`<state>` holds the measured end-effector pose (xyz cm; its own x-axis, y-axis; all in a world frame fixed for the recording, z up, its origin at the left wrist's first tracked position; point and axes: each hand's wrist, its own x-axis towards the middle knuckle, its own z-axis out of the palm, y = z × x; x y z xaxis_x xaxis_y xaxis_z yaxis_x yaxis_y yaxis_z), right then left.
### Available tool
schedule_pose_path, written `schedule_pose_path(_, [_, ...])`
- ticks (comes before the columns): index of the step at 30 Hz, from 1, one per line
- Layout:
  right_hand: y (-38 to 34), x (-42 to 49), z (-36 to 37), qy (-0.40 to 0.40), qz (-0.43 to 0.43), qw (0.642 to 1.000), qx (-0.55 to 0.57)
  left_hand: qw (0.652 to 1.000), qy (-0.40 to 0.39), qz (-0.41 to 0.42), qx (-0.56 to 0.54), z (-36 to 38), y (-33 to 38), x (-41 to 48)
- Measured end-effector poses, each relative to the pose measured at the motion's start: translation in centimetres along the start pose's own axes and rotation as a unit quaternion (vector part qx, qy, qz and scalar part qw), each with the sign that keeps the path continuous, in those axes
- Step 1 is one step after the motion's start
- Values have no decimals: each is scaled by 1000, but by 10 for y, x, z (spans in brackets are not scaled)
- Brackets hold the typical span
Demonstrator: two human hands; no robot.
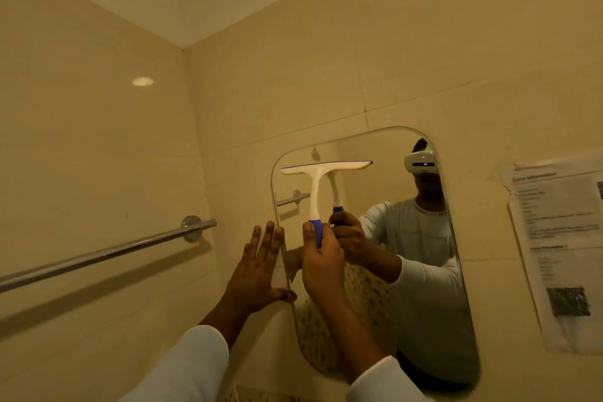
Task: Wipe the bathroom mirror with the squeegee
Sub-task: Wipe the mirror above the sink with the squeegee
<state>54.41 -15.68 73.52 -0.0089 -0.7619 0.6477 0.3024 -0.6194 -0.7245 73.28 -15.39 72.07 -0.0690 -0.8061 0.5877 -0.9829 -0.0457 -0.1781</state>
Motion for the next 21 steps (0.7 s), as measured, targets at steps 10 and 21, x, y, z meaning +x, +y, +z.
schedule_pose_path(10, [44,-67,-17,16,39,999,4,1000,-14,10,9,-3,0,1])
schedule_pose_path(21, [94,-137,-49,9,149,988,-46,1000,-6,4,4,-5,2,-2])
